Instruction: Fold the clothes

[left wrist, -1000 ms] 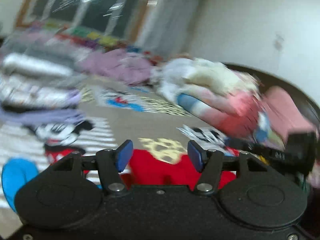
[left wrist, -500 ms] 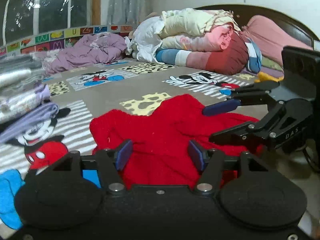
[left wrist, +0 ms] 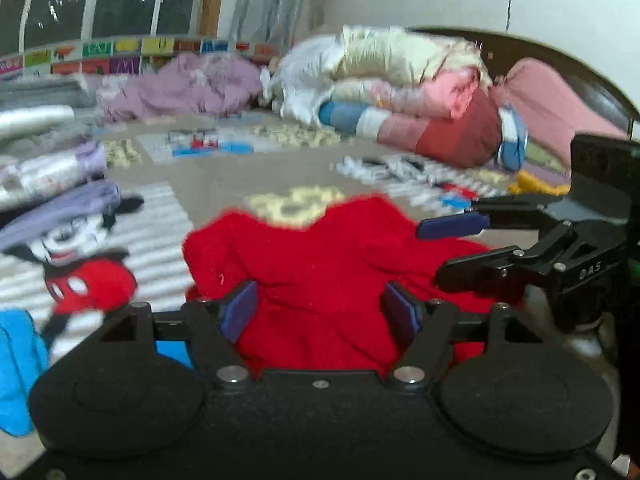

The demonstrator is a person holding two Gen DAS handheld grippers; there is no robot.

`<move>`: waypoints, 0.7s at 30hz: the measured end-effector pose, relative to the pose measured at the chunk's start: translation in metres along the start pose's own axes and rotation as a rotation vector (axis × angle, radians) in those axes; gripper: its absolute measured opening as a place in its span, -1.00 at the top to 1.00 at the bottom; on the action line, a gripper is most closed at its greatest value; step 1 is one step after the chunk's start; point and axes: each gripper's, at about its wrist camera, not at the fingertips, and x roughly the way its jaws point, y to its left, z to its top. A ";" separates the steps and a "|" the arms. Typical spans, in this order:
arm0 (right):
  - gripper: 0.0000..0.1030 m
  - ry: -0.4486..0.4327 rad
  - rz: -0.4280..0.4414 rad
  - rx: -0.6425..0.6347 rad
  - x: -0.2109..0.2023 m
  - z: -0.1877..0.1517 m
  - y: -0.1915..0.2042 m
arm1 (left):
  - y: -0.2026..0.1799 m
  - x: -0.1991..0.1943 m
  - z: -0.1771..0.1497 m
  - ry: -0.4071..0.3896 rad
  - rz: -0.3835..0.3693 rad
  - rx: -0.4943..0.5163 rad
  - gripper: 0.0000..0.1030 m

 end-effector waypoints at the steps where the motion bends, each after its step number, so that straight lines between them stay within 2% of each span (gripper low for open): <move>1: -0.25 -0.029 -0.008 -0.002 -0.004 0.002 -0.001 | -0.001 -0.002 0.004 -0.022 0.009 0.011 -0.35; 4: -0.25 -0.080 -0.046 -0.013 -0.004 0.011 -0.008 | 0.000 0.005 0.015 -0.060 0.028 0.056 -0.35; 7: -0.25 -0.088 -0.072 -0.012 0.013 0.017 -0.021 | 0.015 0.020 0.011 -0.046 0.029 0.015 -0.35; 9: -0.27 -0.063 -0.065 0.016 0.025 0.014 -0.029 | 0.021 0.032 0.004 0.021 0.021 -0.022 -0.35; 10: -0.34 -0.030 -0.052 0.039 0.031 0.010 -0.033 | 0.025 0.038 0.000 0.056 0.017 -0.041 -0.35; 13: -0.36 0.045 -0.043 0.084 0.041 0.004 -0.040 | 0.030 0.040 -0.004 0.071 0.016 -0.087 -0.36; 21: -0.37 0.088 -0.044 0.099 0.047 0.000 -0.038 | 0.021 0.041 -0.008 0.088 0.052 -0.064 -0.37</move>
